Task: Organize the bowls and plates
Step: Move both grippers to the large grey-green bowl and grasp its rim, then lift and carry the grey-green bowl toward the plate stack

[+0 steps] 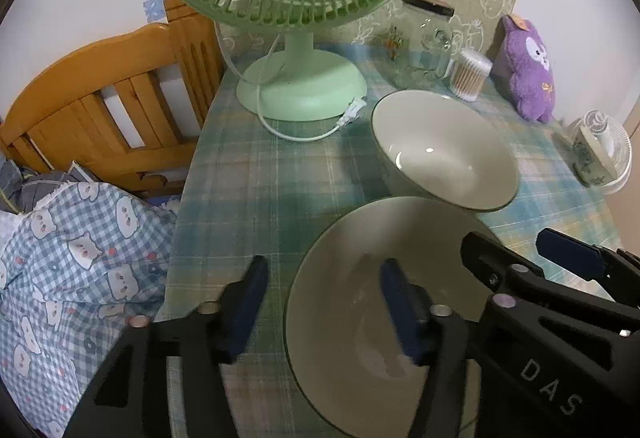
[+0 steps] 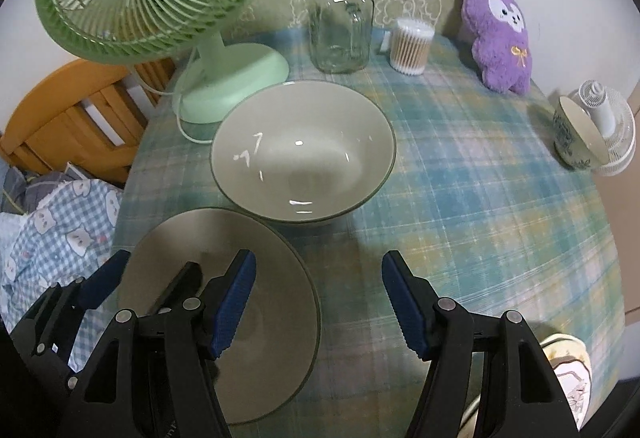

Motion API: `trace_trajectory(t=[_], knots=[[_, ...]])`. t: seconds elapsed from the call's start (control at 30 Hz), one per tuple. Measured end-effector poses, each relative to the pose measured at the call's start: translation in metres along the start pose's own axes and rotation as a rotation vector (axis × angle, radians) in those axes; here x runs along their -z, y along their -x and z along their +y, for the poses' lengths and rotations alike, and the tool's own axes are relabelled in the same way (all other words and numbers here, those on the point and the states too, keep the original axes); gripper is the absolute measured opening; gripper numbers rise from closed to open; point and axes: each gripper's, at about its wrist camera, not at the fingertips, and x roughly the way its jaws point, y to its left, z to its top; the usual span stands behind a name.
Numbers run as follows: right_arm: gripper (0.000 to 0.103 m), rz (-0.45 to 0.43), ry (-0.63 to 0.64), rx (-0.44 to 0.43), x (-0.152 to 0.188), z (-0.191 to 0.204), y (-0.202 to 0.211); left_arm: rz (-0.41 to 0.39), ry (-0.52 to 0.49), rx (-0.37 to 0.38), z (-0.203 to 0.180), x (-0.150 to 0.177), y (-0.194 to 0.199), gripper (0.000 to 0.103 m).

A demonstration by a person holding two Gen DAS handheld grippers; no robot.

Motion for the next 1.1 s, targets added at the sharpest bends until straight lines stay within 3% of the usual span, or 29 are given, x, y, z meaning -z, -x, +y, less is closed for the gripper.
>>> trace_trajectory(t=[0.03, 0.13, 0.33, 0.73, 1.1], knots=[[0.055, 0.008, -0.003, -0.001, 0.000, 0.000, -0.003, 0.010, 0.013, -0.010, 0.002, 0.000, -0.004, 0.044], [0.043, 0.017, -0.007, -0.004, 0.001, 0.001, -0.007, 0.050, 0.044, 0.009, 0.008, 0.000, -0.013, 0.038], [0.027, 0.019, 0.010, -0.011, 0.003, 0.010, -0.008, 0.042, 0.018, 0.024, 0.005, 0.003, -0.013, 0.027], [0.025, 0.017, 0.007, 0.009, 0.014, 0.008, 0.005, 0.040, -0.034, 0.043, 0.001, 0.008, -0.004, 0.023], [0.025, 0.020, 0.014, -0.008, 0.047, -0.009, 0.045, 0.040, -0.034, 0.035, -0.014, 0.035, 0.036, 0.023]])
